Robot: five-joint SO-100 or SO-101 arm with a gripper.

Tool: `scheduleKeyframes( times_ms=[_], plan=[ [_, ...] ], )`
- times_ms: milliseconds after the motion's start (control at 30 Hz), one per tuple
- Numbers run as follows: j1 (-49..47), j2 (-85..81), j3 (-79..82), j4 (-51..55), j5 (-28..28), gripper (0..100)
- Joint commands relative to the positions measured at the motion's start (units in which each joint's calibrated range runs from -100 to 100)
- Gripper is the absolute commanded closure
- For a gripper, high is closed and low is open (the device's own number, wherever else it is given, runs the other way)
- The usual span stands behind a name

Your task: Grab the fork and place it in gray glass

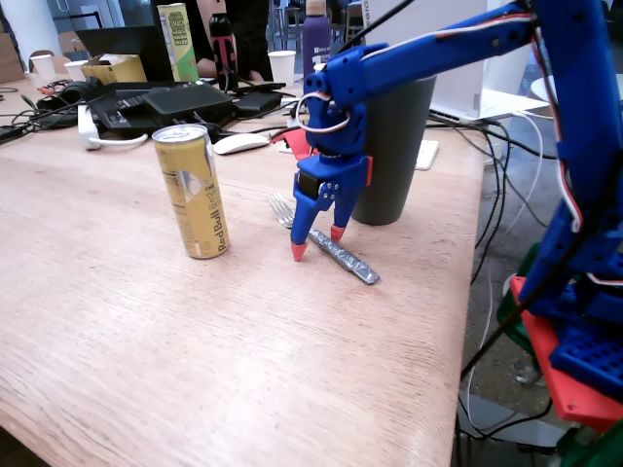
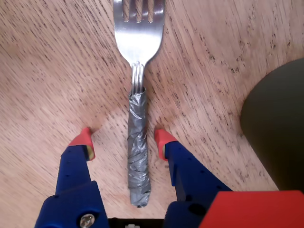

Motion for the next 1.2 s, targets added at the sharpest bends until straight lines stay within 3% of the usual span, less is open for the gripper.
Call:
scheduleKeyframes(
  times_ms=[0,33,67,400,767,1167],
  plan=[
    [0.74,-0.09,-1.42,0.53,-0.1,85],
    [0.74,-0.09,-1.42,0.53,0.2,97],
    [0.74,-0.09,-1.42,0.53,0.39,100],
    [-0.96,-1.38,-0.1,0.53,0.49,100],
    [-8.23,-26.76,7.73,0.53,0.44,100],
    [-8.4,-36.54,7.73,0.45,0.44,100]
  ],
)
